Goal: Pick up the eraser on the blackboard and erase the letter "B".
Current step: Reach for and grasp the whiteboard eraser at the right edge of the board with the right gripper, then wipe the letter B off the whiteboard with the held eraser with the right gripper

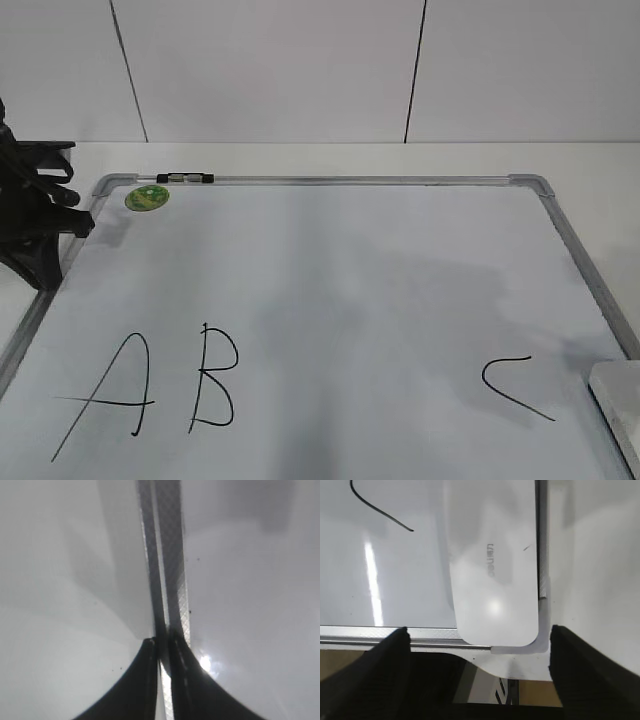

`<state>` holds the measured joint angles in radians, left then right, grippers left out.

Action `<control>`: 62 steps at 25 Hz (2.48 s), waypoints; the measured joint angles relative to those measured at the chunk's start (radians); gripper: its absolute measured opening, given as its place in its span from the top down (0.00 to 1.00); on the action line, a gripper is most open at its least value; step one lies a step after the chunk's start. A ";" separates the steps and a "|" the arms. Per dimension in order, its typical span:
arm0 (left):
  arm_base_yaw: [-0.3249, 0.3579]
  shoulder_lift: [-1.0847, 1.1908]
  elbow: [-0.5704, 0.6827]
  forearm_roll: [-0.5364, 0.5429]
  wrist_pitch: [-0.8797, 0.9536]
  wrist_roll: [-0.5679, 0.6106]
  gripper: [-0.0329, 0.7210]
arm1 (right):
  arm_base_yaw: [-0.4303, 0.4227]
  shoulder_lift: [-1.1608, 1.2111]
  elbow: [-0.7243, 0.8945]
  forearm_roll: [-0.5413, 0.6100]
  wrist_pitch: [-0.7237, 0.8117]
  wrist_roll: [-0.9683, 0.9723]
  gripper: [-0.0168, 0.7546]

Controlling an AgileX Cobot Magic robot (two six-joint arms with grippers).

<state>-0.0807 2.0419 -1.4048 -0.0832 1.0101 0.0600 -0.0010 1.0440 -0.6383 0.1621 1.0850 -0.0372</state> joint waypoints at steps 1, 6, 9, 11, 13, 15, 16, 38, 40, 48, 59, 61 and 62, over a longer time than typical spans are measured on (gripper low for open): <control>0.000 0.000 0.000 0.000 0.000 0.000 0.92 | 0.000 0.025 0.000 0.002 -0.008 -0.008 0.11; 0.000 0.000 0.000 0.000 0.000 0.000 0.92 | 0.000 0.134 0.000 0.002 -0.069 -0.025 0.11; 0.000 0.000 0.000 0.000 0.000 0.000 0.92 | 0.000 0.168 0.000 0.002 -0.110 -0.027 0.11; 0.000 0.000 0.000 -0.002 0.000 0.000 0.92 | 0.000 0.181 0.000 0.002 -0.133 -0.029 0.11; 0.000 0.000 0.000 -0.002 0.000 0.000 0.92 | 0.000 0.191 -0.002 0.002 -0.143 -0.030 0.11; 0.000 0.000 0.000 -0.002 0.000 0.000 0.92 | 0.000 0.206 -0.002 0.002 -0.155 -0.033 0.11; 0.000 0.000 0.000 -0.002 0.000 0.000 0.92 | 0.000 0.214 -0.004 0.002 -0.162 -0.033 0.11; 0.000 0.000 0.000 -0.010 -0.016 0.000 0.92 | 0.000 0.342 -0.008 -0.005 -0.208 -0.079 0.11; 0.000 0.000 0.000 -0.012 -0.018 0.000 0.92 | 0.000 0.351 -0.008 -0.013 -0.206 -0.081 0.11; 0.000 0.000 0.000 -0.020 -0.025 0.000 0.92 | 0.000 0.360 -0.009 -0.038 -0.199 -0.081 0.12; 0.000 0.002 0.000 -0.042 -0.038 0.002 0.93 | 0.000 0.360 -0.011 -0.041 -0.181 -0.083 0.25; 0.000 0.002 0.000 -0.044 -0.038 0.002 0.93 | 0.000 0.360 -0.012 -0.041 -0.179 -0.083 0.26; 0.000 0.002 0.000 -0.045 -0.038 0.002 0.93 | 0.000 0.360 -0.012 -0.041 -0.179 -0.083 0.26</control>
<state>-0.0807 2.0438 -1.4048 -0.1277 0.9717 0.0618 -0.0010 1.4043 -0.6503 0.1210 0.9060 -0.1201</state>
